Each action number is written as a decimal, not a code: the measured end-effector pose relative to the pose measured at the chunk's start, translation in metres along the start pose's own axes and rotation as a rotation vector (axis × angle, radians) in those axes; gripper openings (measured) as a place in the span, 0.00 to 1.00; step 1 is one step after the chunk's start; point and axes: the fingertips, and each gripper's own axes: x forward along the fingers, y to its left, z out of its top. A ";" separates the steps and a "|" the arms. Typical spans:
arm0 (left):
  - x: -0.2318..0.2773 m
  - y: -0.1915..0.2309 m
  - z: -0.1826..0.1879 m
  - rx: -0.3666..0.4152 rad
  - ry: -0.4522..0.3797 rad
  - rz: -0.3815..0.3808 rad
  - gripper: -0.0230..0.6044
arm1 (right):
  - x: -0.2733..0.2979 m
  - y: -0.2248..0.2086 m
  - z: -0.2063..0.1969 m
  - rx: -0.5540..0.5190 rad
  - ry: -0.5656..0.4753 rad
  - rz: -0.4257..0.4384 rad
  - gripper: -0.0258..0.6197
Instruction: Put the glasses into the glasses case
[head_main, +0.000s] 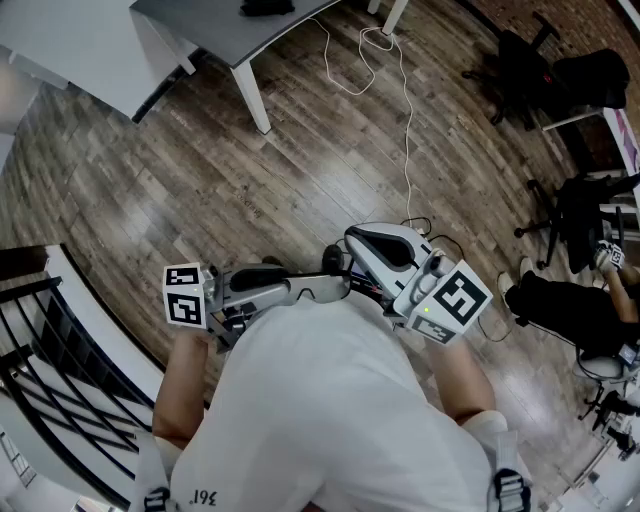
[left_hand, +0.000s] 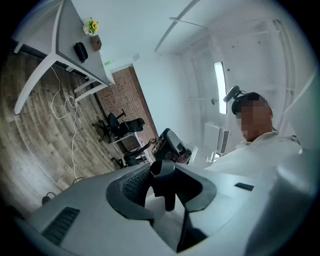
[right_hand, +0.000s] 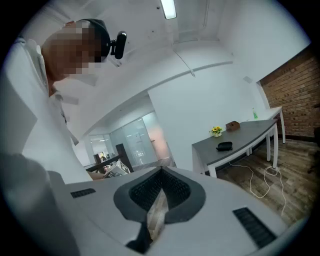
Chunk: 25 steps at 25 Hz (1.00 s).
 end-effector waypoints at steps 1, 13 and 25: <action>0.000 0.000 0.000 -0.001 -0.002 0.001 0.25 | 0.000 0.000 0.000 -0.007 0.006 -0.003 0.06; -0.005 -0.001 0.003 0.004 -0.035 -0.005 0.25 | 0.002 -0.002 -0.008 -0.078 0.047 -0.044 0.06; -0.011 0.002 0.010 -0.030 -0.106 -0.003 0.25 | 0.008 0.014 -0.011 -0.285 0.064 0.007 0.34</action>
